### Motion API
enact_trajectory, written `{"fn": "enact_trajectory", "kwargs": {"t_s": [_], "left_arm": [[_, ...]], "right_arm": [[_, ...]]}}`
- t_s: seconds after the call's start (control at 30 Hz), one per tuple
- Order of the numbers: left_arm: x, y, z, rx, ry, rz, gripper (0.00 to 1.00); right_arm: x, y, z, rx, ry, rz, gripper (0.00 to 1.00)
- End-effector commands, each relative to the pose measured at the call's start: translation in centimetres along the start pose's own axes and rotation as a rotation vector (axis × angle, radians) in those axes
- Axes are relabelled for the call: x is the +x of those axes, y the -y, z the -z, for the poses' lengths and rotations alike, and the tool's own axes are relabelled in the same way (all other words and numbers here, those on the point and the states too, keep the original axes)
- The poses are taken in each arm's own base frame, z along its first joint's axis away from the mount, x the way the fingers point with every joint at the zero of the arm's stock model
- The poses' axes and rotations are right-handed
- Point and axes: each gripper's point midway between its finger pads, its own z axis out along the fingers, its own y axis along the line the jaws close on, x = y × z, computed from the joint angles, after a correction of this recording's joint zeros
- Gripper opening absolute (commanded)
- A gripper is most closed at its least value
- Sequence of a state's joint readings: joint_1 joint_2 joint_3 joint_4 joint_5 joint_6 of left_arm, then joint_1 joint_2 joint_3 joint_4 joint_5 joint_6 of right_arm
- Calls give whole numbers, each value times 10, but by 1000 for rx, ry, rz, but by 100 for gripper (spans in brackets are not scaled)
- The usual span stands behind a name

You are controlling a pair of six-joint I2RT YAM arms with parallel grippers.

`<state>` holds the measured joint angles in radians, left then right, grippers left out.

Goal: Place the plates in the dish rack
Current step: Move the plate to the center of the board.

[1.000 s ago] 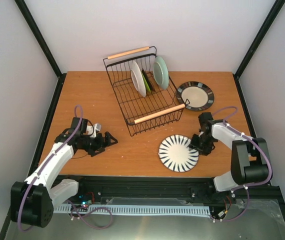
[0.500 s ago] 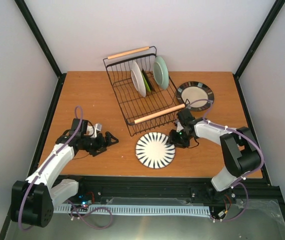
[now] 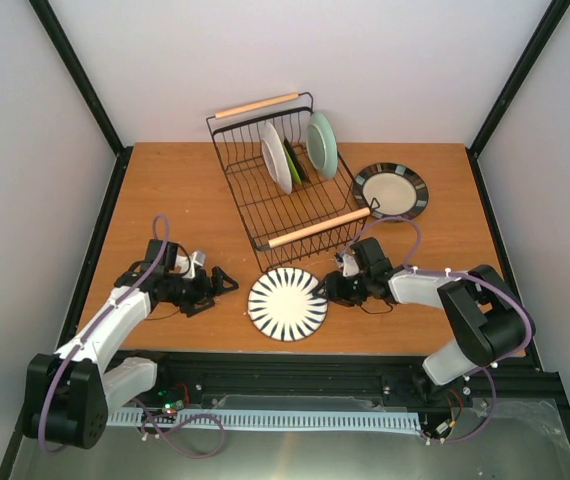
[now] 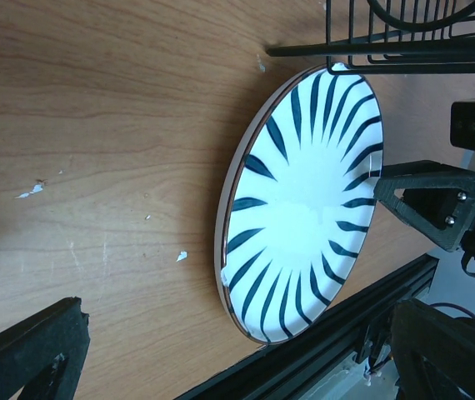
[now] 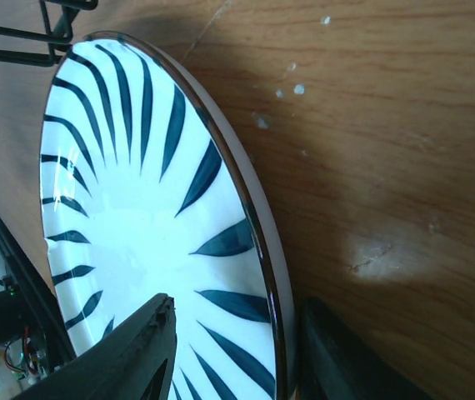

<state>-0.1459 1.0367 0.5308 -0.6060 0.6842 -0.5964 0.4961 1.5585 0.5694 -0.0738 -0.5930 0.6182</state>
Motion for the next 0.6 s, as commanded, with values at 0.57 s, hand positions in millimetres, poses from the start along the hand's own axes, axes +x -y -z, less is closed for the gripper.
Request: {"fn": "enact_trajectory", "kwargs": {"t_s": [0.57], "left_arm": [[-13,12,8,-14,14,-53,100]], "right_arm": [[109,115,34,605,-216,-253,16]]}}
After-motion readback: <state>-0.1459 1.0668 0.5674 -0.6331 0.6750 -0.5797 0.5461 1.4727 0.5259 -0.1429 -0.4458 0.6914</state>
